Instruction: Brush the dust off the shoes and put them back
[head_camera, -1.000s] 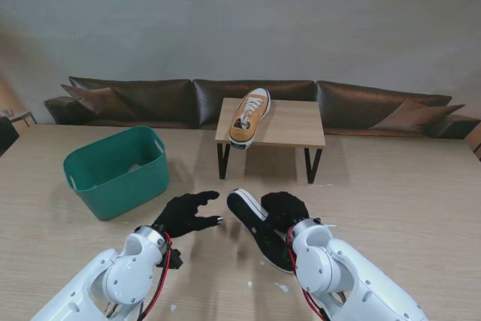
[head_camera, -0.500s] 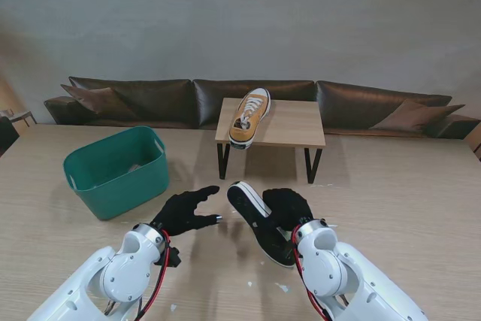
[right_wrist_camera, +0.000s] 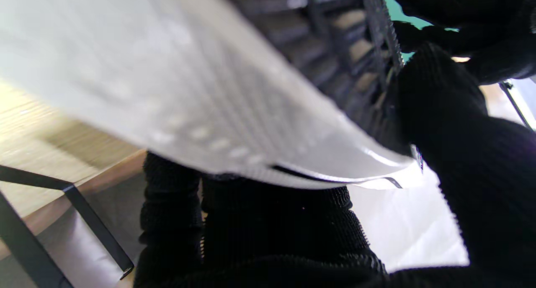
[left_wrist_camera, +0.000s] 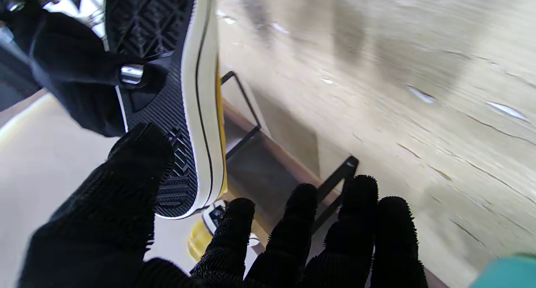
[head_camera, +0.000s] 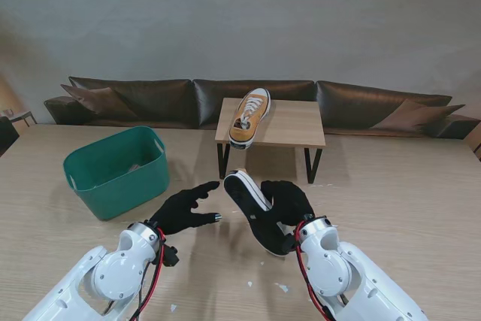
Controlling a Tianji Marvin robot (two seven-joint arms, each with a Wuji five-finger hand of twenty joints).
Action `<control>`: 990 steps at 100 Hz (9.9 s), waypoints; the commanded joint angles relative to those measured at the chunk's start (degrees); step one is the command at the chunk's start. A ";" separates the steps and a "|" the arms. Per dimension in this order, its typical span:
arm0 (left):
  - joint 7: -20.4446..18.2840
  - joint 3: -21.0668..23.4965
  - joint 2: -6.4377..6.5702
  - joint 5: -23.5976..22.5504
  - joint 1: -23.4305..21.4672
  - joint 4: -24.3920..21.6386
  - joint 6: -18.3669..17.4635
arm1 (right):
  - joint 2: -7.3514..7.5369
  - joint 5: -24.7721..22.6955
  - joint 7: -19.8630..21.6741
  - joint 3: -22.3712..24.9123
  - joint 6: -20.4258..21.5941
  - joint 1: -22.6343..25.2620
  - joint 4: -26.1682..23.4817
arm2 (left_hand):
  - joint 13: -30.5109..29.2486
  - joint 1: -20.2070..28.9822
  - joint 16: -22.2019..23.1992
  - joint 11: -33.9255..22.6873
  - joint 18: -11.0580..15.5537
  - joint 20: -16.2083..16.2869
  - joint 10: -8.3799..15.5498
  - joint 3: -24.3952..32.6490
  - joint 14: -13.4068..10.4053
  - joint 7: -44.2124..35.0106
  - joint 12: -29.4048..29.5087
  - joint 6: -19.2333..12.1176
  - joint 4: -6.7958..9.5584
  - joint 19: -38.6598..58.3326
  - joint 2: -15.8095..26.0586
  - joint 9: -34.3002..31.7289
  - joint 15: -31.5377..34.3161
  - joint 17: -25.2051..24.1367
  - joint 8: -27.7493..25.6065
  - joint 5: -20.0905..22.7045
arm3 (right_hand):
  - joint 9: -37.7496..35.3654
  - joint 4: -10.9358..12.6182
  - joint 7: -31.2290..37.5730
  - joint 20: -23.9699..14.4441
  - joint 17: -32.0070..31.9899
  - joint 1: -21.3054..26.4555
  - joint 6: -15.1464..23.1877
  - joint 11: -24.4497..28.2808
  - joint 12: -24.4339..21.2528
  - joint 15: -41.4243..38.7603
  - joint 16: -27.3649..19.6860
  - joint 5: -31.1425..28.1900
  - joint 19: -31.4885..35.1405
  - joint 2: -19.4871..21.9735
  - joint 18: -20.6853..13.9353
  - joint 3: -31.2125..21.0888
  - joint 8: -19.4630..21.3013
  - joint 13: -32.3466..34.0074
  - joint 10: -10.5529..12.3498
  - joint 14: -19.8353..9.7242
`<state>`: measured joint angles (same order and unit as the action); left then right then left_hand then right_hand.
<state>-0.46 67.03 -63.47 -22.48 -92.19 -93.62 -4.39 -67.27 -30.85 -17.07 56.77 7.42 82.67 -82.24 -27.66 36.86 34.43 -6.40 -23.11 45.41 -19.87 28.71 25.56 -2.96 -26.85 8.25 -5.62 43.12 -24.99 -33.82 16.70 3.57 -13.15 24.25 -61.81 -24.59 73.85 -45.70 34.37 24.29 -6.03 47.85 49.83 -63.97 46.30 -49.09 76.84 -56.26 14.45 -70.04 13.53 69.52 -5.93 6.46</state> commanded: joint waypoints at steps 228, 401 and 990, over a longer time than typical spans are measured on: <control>0.55 -16.94 -5.01 15.44 22.00 14.06 -14.60 | -0.54 16.45 8.20 5.85 4.37 4.20 -1.07 | -38.86 28.73 7.46 -5.84 5.40 -10.67 9.98 18.21 -8.05 -62.92 -24.66 -2.76 -2.01 34.45 -17.70 -37.90 15.70 37.85 -15.16 25.90 | 25.03 15.07 -36.43 4.86 -15.58 -5.72 -1.68 -10.19 -20.25 25.62 -12.57 20.05 -15.56 14.92 2.60 3.78 10.52 -22.20 -1.10 5.11; 16.42 -25.33 -2.54 -18.52 22.34 28.03 -17.62 | -2.51 18.60 1.33 12.24 1.79 3.15 3.06 | -36.95 29.82 12.31 -8.95 5.29 -22.49 12.47 20.83 -9.87 -66.01 -30.10 -4.04 -3.96 35.55 -24.17 -36.10 11.25 30.40 -22.13 31.31 | 22.15 15.95 -35.57 4.17 -15.24 -7.85 -1.14 -10.03 -21.69 25.49 -13.18 17.00 -16.50 20.37 4.03 7.97 8.43 -20.63 -1.95 6.55; 2.22 1.28 0.94 -17.34 1.44 7.17 -1.82 | 7.43 -42.25 2.47 2.45 7.54 -17.84 -5.36 | -4.09 5.68 -5.70 -2.64 0.35 -7.47 2.16 0.93 -2.14 -13.95 1.85 1.88 0.99 -4.27 2.29 -14.88 -0.71 3.18 -13.53 26.56 | 14.70 14.14 12.57 -3.27 -0.88 -5.49 10.75 22.49 24.60 -22.43 4.37 -17.06 3.89 9.64 -8.49 -6.33 56.82 -4.37 16.44 -15.18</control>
<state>3.42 68.34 -62.54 -39.85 -90.96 -86.03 -6.44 -59.90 -72.76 -14.70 59.10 14.79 66.51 -88.32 -33.93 42.23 29.14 -9.45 -22.01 37.13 -17.42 30.88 22.74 -17.32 -25.51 10.14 -6.14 40.23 -24.47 -50.27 16.80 7.73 -26.98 51.06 -51.39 -14.73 71.14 -49.07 40.04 12.68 1.70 72.25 75.72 -86.54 50.71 -63.68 81.68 -51.83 7.17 -66.74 65.94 65.14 3.05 -4.87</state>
